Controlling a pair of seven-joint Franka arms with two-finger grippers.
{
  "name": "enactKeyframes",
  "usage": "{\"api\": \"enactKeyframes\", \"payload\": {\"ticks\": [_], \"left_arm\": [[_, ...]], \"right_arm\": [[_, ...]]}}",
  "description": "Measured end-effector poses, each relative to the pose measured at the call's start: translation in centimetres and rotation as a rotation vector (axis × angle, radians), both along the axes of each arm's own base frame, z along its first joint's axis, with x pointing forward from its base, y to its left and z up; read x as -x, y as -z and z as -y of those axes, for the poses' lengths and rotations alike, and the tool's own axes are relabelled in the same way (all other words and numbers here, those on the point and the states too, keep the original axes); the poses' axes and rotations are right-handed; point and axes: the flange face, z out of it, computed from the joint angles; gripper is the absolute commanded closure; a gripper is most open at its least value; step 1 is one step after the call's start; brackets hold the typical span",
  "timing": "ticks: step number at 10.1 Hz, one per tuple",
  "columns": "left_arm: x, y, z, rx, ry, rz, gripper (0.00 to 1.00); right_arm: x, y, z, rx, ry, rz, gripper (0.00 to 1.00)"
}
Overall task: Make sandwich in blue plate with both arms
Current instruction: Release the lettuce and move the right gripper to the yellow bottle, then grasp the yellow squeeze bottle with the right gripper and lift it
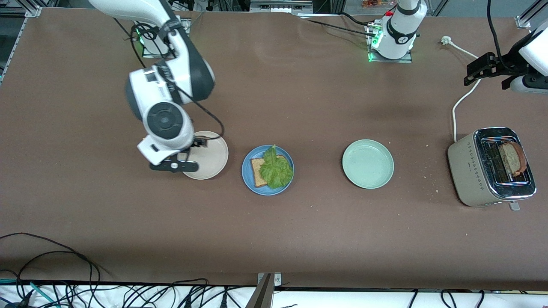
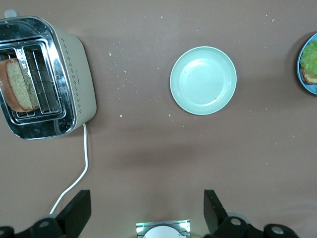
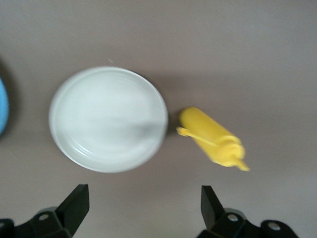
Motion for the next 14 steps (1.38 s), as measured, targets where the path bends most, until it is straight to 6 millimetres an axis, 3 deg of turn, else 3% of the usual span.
{"api": "enactKeyframes", "payload": {"ticks": [2,4,6,8,10,14], "left_arm": [[0.0,0.0,-0.1,0.0,-0.001,0.0,0.0],[0.0,0.0,0.0,0.0,0.0,0.0,0.0],[0.0,0.0,0.0,0.0,0.0,0.0,0.0],[0.0,0.0,0.0,0.0,0.0,0.0,0.0],[0.0,0.0,0.1,0.0,0.001,0.0,0.0],[0.0,0.0,0.1,0.0,0.002,0.0,0.0]], "right_arm": [[-0.1,-1.1,7.8,-0.046,-0.103,-0.137,0.0],[0.1,-0.9,18.1,-0.187,-0.187,-0.201,0.0],[0.9,0.5,27.5,-0.371,-0.294,-0.203,0.0],[1.8,3.3,33.6,-0.579,-0.426,-0.156,0.0],[2.3,6.4,37.0,-0.755,-0.53,-0.09,0.0],[2.0,11.8,37.9,-1.029,-0.902,0.108,0.0]]}}
